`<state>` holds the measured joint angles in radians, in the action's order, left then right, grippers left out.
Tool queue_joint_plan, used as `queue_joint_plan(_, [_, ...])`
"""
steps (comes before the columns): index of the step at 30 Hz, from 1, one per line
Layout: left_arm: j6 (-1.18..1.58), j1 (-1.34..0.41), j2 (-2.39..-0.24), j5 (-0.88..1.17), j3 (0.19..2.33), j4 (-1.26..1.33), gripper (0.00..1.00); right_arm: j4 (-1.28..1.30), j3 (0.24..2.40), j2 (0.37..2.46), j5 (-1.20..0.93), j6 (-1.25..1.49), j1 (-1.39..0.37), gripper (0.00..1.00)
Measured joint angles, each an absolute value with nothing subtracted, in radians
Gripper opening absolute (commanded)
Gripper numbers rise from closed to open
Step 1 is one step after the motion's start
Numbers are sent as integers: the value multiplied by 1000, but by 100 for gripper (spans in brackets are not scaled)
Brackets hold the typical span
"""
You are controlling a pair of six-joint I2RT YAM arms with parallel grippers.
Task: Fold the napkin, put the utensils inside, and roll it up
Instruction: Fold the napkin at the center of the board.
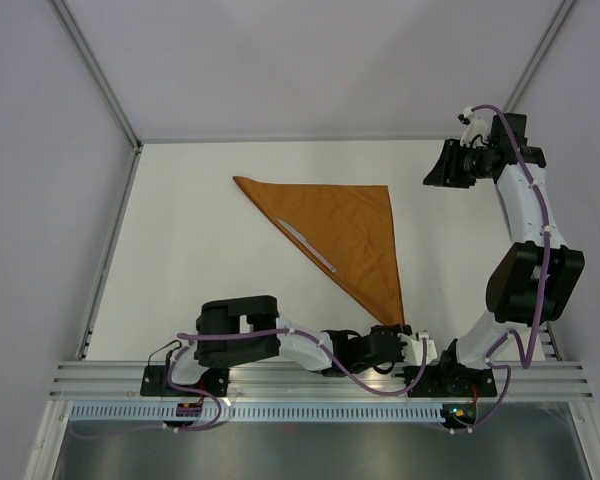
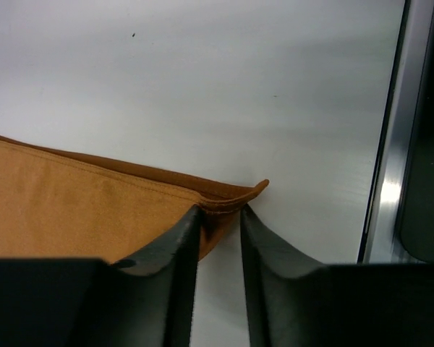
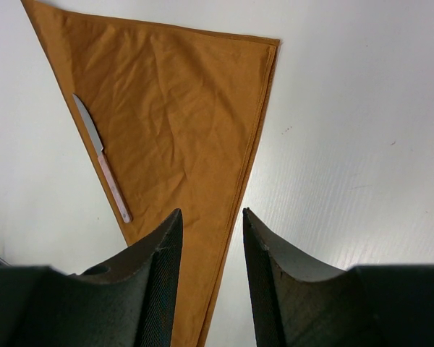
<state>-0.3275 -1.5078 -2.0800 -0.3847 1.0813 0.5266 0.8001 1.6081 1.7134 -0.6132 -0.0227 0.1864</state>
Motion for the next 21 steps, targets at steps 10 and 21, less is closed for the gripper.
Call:
queue_joint_plan(10, [-331,-1507,-2085,-411,1101,543,2,800,1604,1713,-614,-23,186,44])
queue_joint_plan(21, [-86,-1318,-1951,-336,1089,504,2,800,1599,1713,-617,-23,186,44])
